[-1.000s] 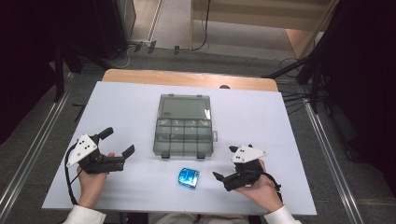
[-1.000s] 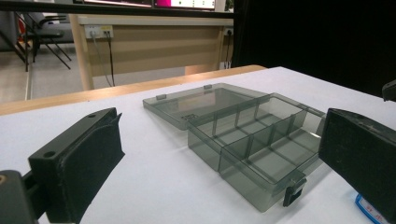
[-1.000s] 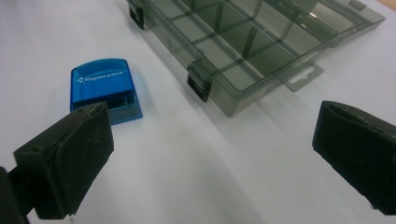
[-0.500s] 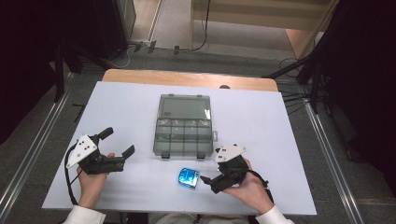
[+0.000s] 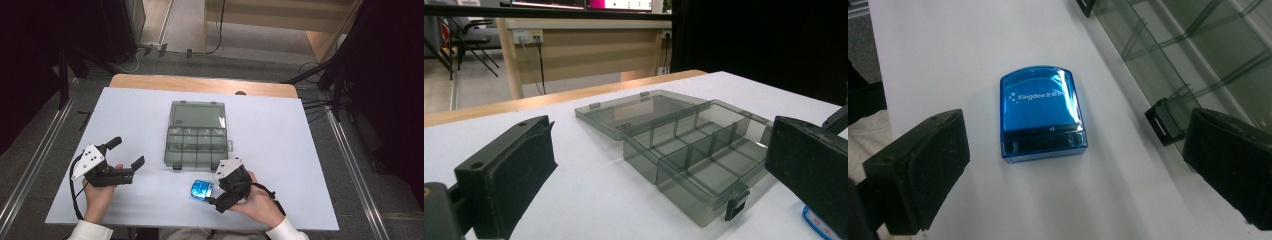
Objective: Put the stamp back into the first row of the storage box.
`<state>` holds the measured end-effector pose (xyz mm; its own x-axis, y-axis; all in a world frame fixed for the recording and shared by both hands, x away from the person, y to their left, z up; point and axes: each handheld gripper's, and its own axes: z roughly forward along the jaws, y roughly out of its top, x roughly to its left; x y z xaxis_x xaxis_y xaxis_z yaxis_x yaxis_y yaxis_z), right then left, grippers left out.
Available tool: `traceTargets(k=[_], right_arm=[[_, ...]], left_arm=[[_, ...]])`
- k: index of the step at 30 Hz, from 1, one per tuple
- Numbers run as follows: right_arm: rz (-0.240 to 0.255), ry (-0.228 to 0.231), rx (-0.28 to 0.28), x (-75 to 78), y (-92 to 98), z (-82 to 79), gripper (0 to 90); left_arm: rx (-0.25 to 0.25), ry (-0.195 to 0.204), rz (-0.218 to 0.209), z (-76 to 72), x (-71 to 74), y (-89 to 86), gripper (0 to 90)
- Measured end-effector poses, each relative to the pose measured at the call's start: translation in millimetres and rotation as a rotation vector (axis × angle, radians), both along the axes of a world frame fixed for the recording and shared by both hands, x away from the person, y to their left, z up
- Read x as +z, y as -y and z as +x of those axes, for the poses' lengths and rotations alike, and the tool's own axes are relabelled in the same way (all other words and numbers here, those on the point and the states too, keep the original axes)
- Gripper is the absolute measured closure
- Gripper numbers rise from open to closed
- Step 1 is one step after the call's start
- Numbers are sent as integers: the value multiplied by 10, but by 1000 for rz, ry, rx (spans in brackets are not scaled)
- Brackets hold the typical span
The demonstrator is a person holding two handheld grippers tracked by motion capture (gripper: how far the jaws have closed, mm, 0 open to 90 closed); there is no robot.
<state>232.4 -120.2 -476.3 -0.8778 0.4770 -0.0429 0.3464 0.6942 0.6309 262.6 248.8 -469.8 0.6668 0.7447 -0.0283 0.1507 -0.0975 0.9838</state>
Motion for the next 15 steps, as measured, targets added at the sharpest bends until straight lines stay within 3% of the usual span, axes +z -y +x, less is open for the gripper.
traceTargets(k=[8, 15], right_arm=[[-43, -17, 32, -33, -135, 27, 0], [-122, -40, 75, -122, -283, 30, 0]], left_arm=[[-5, -1, 3, -1, -1, 5, 0], [-6, -1, 6, 0, -3, 9, 0]])
